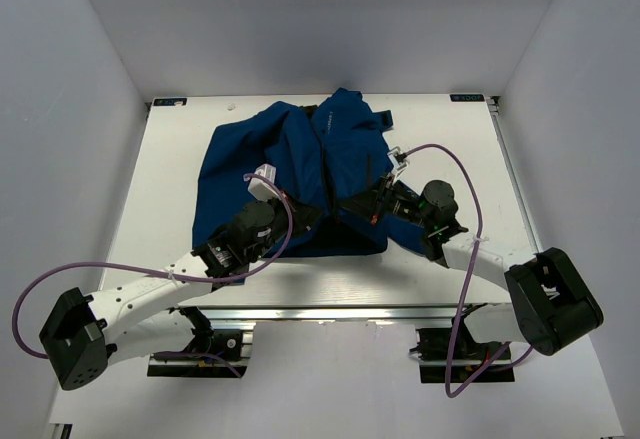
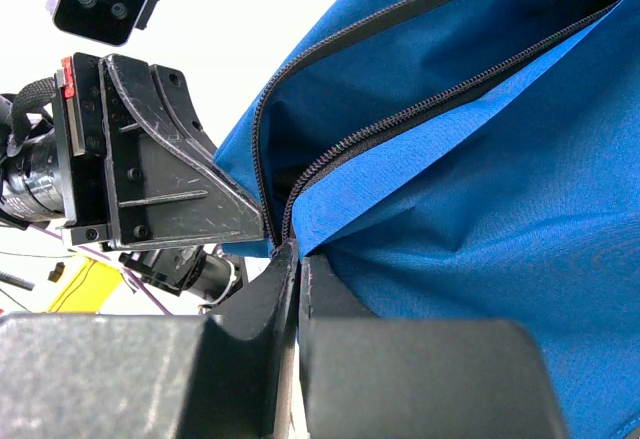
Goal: Zip up the jacket
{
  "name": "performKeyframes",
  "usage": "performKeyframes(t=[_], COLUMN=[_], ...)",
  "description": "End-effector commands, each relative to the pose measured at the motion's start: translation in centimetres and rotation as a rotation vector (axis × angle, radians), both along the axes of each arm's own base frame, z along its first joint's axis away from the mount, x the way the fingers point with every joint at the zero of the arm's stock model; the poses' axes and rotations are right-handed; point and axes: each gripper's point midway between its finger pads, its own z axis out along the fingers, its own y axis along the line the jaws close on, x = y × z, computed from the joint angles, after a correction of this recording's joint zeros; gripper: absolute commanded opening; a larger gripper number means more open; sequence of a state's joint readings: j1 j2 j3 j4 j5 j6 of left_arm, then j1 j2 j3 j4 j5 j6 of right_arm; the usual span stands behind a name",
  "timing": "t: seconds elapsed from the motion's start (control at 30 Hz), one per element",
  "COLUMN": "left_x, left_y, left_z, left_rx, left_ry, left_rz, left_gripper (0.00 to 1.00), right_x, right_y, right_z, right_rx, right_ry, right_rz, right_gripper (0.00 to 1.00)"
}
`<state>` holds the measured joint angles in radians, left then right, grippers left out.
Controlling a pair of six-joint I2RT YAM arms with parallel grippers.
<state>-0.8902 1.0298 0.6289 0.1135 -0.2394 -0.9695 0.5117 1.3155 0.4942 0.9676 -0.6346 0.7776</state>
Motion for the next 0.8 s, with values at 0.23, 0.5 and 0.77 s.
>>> performKeyframes(t=[0.23, 0.5, 0.77], left_x=[0.5, 0.9, 0.9], left_y=[0.9, 1.4, 1.7], left_z=[3.2, 3.6, 3.5], left_rx=[-0.089, -0.125, -0.144], left_ry=[-0.078, -0.094, -0.090], left_rz=[0.056, 0.121, 0.143], left_gripper=[0.00, 0.00, 0.00], right_x=[-0.4, 0.4, 0.9], right_y=[-0.1, -0.5, -0.5], right_z=[2.3, 3.8, 4.4], right_rx=[0.056, 0.122, 0.149], right_ry=[-0.067, -0.085, -0.084], right_rz=[-0.019, -0.148, -0.180], right_gripper=[0.00, 0.00, 0.00])
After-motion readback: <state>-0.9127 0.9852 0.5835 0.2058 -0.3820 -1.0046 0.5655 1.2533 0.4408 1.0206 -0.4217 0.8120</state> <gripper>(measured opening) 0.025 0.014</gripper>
